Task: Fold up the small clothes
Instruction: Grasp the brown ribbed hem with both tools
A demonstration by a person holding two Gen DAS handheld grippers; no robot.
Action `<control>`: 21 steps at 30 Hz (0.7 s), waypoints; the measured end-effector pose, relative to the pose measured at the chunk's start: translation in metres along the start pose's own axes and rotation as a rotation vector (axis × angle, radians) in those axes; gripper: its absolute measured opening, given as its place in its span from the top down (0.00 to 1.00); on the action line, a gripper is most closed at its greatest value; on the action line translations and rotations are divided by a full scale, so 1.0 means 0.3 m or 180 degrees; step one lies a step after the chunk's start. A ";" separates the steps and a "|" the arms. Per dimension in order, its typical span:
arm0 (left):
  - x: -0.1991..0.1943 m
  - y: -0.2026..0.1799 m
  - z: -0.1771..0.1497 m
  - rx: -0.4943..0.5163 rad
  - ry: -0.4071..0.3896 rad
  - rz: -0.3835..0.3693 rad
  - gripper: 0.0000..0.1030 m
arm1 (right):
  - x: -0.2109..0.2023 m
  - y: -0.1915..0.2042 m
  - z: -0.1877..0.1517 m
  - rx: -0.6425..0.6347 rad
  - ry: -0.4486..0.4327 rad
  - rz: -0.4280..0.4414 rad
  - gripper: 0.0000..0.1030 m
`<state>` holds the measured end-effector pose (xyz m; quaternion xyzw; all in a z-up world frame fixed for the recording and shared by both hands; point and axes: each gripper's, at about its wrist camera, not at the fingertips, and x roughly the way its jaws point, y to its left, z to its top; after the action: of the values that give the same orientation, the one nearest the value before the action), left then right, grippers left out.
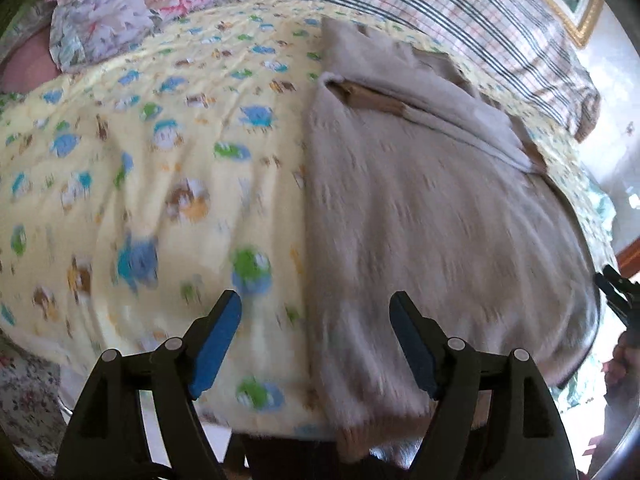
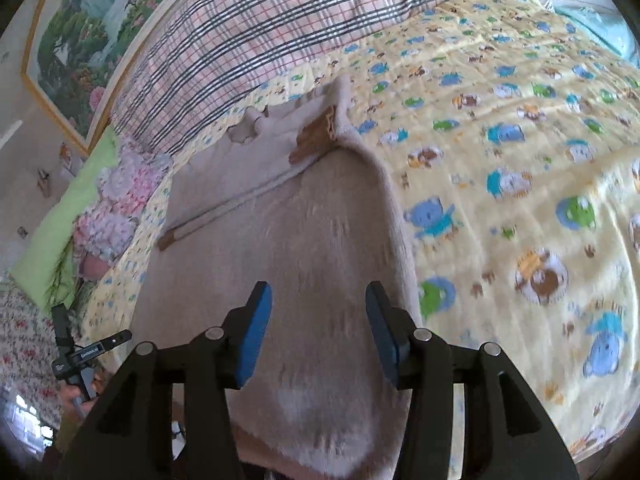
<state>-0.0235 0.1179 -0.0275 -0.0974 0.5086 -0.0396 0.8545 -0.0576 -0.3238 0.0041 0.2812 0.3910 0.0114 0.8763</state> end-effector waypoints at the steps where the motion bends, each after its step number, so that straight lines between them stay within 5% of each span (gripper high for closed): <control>1: -0.006 0.000 -0.019 0.0010 0.0009 -0.0036 0.25 | -0.009 -0.005 -0.013 -0.0011 0.0016 0.0029 0.51; 10: 0.012 -0.029 -0.211 0.0042 0.0213 -0.0331 0.25 | -0.146 -0.057 -0.164 -0.0290 0.0136 0.0191 0.50; 16: 0.026 -0.079 -0.237 0.0218 0.0170 -0.0411 0.25 | -0.176 -0.100 -0.230 -0.0239 0.0218 0.0187 0.48; 21: 0.030 -0.117 -0.227 0.0398 0.0137 -0.0501 0.35 | -0.168 -0.112 -0.269 -0.0261 0.0329 0.0255 0.48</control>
<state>-0.0779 0.0733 -0.0596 -0.0827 0.5142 -0.1404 0.8421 -0.1551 -0.3252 -0.0218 0.2595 0.4233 0.0770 0.8646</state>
